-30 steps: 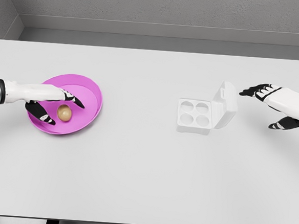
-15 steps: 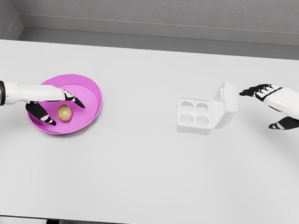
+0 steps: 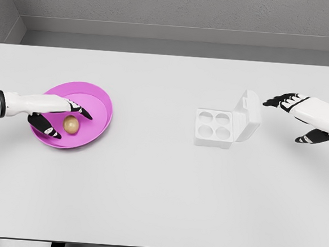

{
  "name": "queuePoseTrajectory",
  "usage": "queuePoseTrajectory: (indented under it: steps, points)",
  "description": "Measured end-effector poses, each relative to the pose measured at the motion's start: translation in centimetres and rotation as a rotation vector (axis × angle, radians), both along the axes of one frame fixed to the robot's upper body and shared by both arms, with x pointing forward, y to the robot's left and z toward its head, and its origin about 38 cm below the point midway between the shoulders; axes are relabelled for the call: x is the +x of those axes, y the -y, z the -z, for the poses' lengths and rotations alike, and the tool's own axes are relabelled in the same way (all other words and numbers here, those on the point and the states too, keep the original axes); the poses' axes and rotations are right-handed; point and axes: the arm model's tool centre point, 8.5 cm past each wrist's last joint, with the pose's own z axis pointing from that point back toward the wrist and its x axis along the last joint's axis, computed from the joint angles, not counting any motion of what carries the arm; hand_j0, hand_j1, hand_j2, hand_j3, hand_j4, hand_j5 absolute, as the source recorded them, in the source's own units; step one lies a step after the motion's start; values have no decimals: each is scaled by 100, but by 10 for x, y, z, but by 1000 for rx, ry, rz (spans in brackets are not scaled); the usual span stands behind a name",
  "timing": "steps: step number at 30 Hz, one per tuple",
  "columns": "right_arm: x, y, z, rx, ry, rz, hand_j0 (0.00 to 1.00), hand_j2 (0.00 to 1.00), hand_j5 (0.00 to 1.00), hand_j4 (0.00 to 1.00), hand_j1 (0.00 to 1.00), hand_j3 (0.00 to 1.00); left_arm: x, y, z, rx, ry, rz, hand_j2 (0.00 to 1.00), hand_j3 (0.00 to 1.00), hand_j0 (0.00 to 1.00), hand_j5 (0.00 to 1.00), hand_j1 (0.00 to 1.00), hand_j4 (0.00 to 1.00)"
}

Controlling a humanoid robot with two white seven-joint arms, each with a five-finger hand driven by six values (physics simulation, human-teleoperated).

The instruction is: Pack egg into the box and close the box lid

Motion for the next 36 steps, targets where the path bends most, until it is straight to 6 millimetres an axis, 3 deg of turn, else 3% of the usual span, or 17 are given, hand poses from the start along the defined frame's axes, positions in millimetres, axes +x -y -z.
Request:
queuePoseTrajectory:
  steps: [23, 33, 36]
  points:
    - [0, 0, 1, 0, -2, 0, 100, 100, 100, 100, 100, 100, -1, 0, 2, 3, 21, 0, 72, 72, 72, 72, 72, 72]
    - [0, -1, 1, 3, -2, 0, 100, 100, 100, 100, 100, 100, -2, 0, 5, -1, 17, -3, 72, 72, 72, 72, 72, 72]
    - [1, -1, 1, 6, -2, -1, 100, 100, 100, 100, 100, 100, -2, 0, 6, -3, 21, -5, 67, 67, 67, 67, 67, 67]
